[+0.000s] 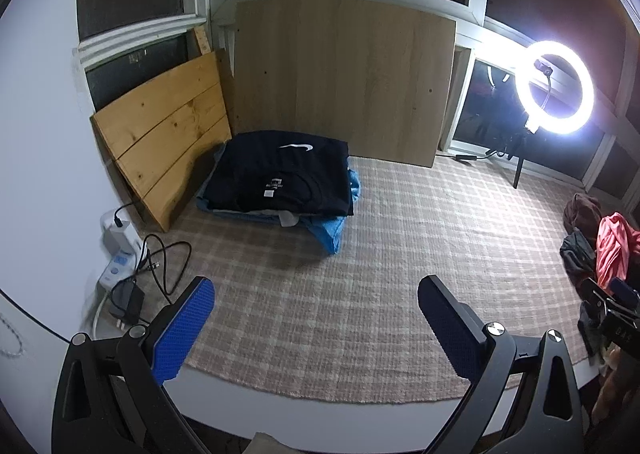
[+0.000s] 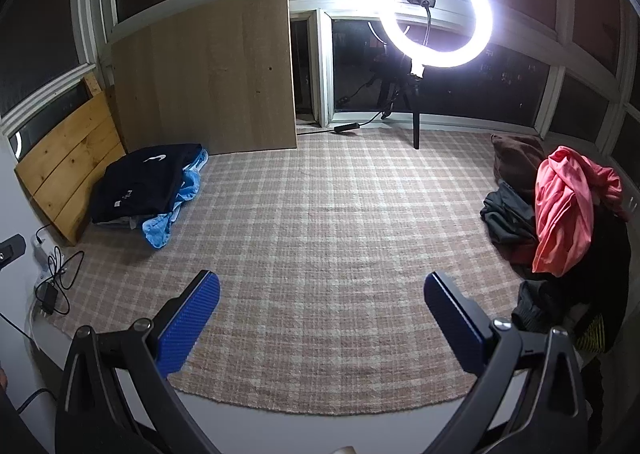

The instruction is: Fold clothes

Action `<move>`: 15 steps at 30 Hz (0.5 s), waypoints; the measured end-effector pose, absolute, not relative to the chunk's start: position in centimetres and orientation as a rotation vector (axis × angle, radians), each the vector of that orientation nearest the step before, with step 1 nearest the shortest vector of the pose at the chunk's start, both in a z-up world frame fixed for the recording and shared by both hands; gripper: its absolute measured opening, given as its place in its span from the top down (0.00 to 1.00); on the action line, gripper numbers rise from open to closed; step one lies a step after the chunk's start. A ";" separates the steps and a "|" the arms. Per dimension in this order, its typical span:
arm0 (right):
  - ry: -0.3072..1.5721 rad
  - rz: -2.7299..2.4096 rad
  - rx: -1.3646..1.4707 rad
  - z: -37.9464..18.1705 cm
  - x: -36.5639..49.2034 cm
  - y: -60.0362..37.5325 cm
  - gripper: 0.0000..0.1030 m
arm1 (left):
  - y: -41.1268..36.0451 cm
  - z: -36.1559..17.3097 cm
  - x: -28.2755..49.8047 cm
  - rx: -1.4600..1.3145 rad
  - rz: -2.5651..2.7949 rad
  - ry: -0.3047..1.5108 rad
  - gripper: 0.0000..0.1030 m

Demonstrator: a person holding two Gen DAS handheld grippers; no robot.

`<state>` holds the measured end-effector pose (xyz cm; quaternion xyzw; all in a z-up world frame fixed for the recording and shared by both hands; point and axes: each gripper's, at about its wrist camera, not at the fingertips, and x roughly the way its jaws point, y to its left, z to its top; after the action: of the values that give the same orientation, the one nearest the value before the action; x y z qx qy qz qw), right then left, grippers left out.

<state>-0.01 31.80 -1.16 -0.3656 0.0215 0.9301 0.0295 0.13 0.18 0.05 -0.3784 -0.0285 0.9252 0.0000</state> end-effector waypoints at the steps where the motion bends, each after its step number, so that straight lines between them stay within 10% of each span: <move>1: 0.065 2.870 -1.127 -1.2 0.0 31.8 0.00 | 0.5 0.1 0.3 -1.174 2.919 -0.068 0.01; 15: 0.084 2.891 -1.142 -1.1 0.2 31.8 0.00 | -0.2 -0.2 -0.3 -1.199 2.919 -0.084 0.01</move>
<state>0.17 31.83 -1.10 -0.3673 0.0270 0.9296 0.0159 -0.32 -0.22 -0.17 -0.3799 -0.0265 0.9246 -0.0078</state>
